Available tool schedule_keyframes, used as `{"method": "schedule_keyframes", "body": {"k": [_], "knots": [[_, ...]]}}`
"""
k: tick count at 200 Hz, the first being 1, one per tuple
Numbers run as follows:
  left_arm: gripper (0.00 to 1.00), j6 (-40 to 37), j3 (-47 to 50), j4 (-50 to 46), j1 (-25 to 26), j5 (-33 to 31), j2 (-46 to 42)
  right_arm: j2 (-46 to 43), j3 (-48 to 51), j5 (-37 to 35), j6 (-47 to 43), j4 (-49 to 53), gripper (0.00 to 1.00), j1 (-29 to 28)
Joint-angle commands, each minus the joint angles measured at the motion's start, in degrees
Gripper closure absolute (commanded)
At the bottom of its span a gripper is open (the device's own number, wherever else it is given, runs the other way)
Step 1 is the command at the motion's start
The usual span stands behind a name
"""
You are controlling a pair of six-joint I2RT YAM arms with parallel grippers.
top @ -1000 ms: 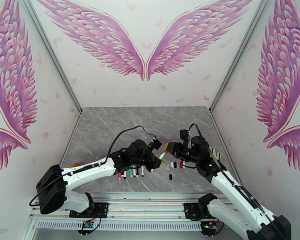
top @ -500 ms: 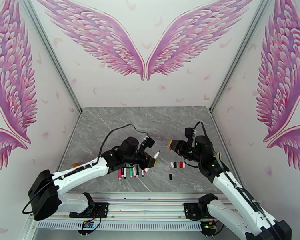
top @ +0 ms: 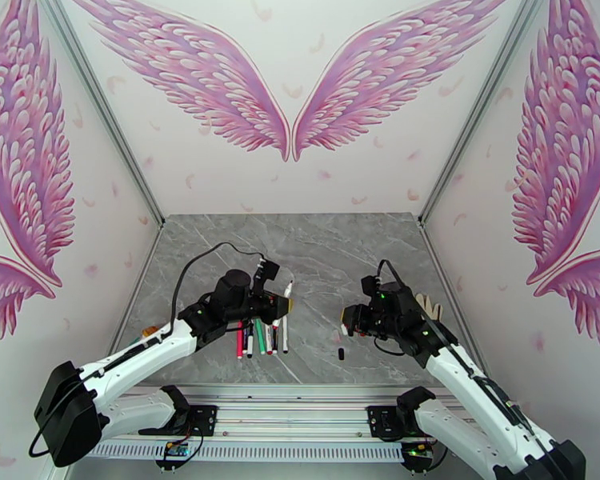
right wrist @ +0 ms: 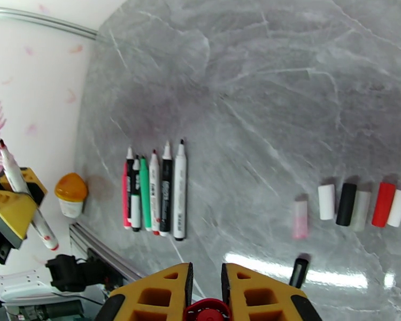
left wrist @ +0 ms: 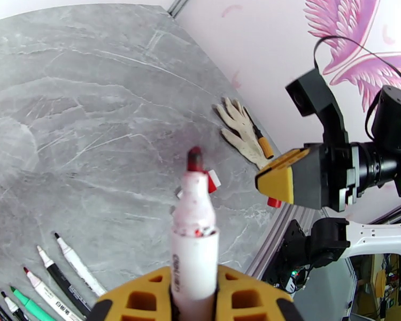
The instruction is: Open the pen caps
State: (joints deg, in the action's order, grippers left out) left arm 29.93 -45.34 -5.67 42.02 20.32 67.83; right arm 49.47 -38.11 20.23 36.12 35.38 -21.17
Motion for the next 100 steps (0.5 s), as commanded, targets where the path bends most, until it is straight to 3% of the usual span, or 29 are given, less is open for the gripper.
{"method": "schedule_keyframes", "body": {"k": [1, 100], "knots": [[0.92, 0.6, 1.3, 0.6, -0.6, -0.6, -1.7, -1.0, 1.3, -4.1, -3.3, 5.9, 0.91, -0.7], [0.91, 0.0, 0.4, 1.2, -0.2, 0.1, 1.9, -0.8, 6.9, -6.4, -1.9, 7.1, 0.89, -0.8]]}}
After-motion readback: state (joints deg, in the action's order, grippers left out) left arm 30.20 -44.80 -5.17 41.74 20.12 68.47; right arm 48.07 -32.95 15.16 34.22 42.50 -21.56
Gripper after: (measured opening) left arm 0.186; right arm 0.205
